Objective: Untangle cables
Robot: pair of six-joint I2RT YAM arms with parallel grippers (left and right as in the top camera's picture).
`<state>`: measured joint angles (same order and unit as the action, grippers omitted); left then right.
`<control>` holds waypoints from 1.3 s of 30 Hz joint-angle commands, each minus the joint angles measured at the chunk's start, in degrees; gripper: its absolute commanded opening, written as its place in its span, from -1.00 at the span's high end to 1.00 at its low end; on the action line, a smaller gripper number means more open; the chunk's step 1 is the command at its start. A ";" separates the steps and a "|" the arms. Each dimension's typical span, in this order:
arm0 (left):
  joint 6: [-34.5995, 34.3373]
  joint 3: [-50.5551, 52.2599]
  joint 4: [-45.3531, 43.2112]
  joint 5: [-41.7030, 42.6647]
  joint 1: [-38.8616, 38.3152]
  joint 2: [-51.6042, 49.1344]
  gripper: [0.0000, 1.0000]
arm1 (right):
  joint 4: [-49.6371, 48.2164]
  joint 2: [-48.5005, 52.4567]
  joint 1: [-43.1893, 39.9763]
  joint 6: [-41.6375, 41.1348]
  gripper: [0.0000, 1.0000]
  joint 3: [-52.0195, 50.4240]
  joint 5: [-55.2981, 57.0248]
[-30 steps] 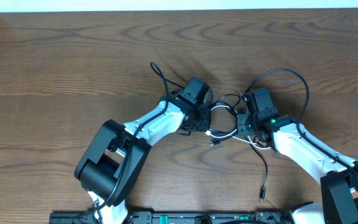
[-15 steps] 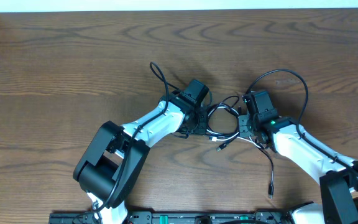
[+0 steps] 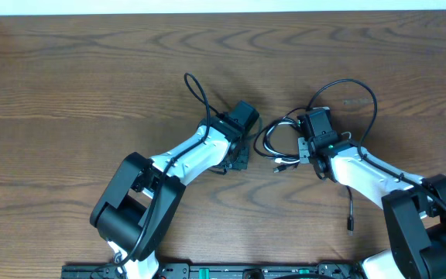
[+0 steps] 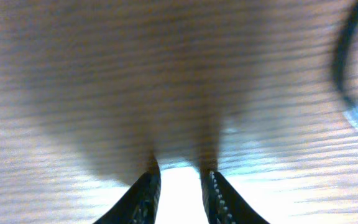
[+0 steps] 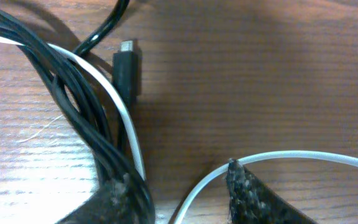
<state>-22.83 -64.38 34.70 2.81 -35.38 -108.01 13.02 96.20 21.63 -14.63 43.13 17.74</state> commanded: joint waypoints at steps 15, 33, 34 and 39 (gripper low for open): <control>3.74 -4.33 3.37 8.68 0.31 7.67 0.13 | 1.79 -9.68 -0.55 0.61 0.29 -1.95 -10.64; 3.72 -4.20 -1.64 13.07 -0.09 3.56 0.11 | 8.11 -11.85 -2.91 0.59 0.17 -1.99 -15.21; 3.72 -4.20 -1.64 13.07 -0.20 3.48 0.11 | 7.52 -10.58 -2.91 0.59 0.18 -1.99 -14.91; 3.72 -4.11 -2.03 13.07 -1.60 1.77 0.11 | 4.50 -6.01 -2.91 0.57 0.23 -1.99 -13.57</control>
<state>-19.46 -68.16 32.91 15.16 -35.86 -104.40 18.65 88.23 18.96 -14.24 41.39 3.07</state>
